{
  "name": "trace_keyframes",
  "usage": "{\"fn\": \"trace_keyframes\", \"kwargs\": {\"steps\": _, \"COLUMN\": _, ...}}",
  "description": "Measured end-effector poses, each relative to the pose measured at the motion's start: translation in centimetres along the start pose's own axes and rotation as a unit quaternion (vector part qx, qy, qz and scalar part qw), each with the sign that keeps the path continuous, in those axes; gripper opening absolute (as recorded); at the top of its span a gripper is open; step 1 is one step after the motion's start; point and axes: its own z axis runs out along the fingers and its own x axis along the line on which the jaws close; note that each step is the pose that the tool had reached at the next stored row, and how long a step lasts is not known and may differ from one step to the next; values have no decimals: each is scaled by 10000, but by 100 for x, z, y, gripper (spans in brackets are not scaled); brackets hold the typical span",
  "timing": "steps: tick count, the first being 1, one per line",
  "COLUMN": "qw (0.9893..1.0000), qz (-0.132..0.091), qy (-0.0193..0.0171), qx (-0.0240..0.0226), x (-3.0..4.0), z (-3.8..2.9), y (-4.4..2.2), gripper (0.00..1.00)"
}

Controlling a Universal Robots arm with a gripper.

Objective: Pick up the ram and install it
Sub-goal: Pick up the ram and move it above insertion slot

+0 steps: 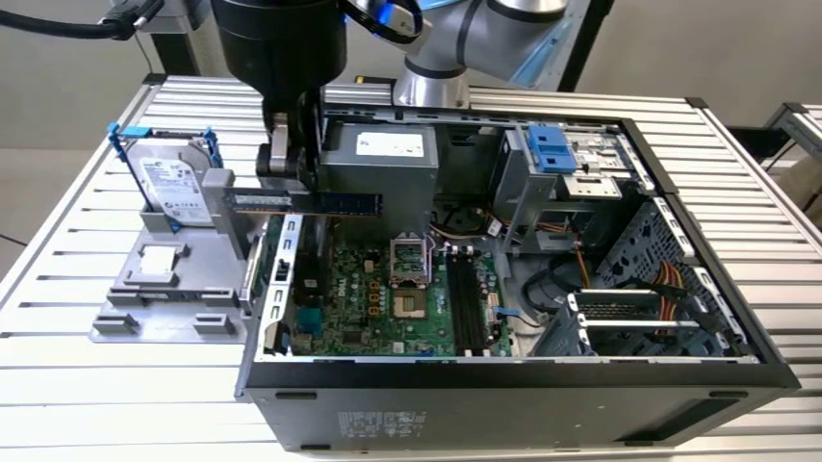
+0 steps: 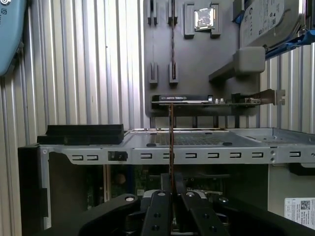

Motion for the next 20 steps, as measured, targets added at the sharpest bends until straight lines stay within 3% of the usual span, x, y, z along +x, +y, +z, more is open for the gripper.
{"fn": "trace_keyframes", "kwargs": {"steps": 20, "qw": 10000, "qz": -1, "qy": 0, "qx": 0, "x": -9, "z": -3, "y": -219, "gripper": 0}}
